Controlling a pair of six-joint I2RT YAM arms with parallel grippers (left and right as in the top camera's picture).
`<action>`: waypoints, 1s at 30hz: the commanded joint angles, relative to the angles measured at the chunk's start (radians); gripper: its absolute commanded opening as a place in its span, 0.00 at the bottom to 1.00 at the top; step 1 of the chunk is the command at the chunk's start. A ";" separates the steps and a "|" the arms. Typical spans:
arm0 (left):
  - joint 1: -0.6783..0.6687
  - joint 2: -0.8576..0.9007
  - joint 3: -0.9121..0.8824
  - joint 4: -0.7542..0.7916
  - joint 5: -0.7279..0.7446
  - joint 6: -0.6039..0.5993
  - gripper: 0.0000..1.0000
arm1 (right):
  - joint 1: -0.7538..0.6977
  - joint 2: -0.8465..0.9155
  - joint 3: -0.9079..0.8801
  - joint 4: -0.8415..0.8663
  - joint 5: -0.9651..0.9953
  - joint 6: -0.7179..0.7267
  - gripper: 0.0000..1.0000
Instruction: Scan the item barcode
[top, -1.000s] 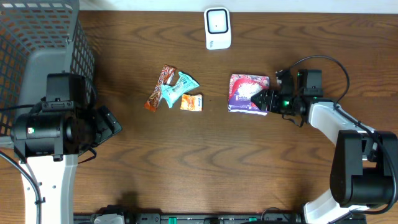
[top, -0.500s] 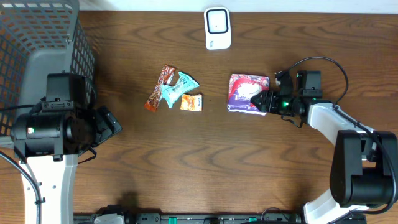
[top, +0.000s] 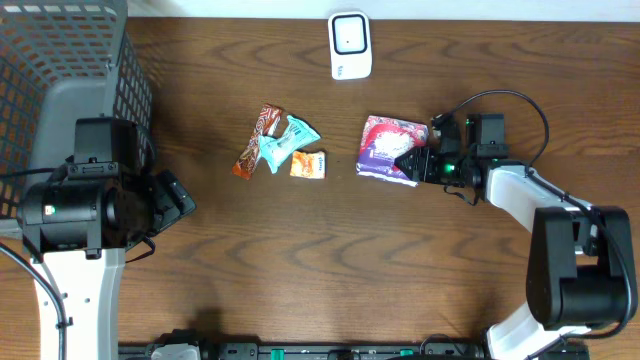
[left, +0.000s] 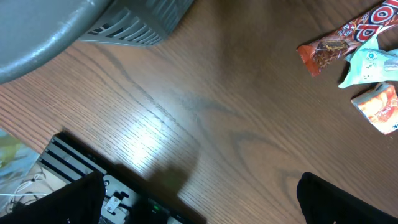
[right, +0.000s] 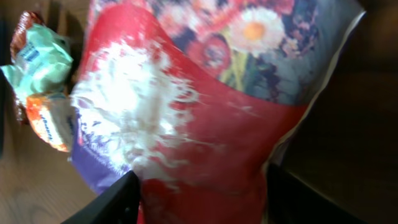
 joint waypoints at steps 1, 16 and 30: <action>0.005 0.000 -0.007 -0.004 -0.016 -0.009 0.98 | 0.006 0.060 -0.008 0.006 -0.005 0.013 0.44; 0.005 0.000 -0.007 -0.004 -0.016 -0.010 0.98 | 0.025 -0.080 0.262 -0.310 0.217 0.037 0.01; 0.005 0.000 -0.007 -0.004 -0.016 -0.010 0.98 | 0.285 -0.100 0.433 -0.768 1.376 0.072 0.01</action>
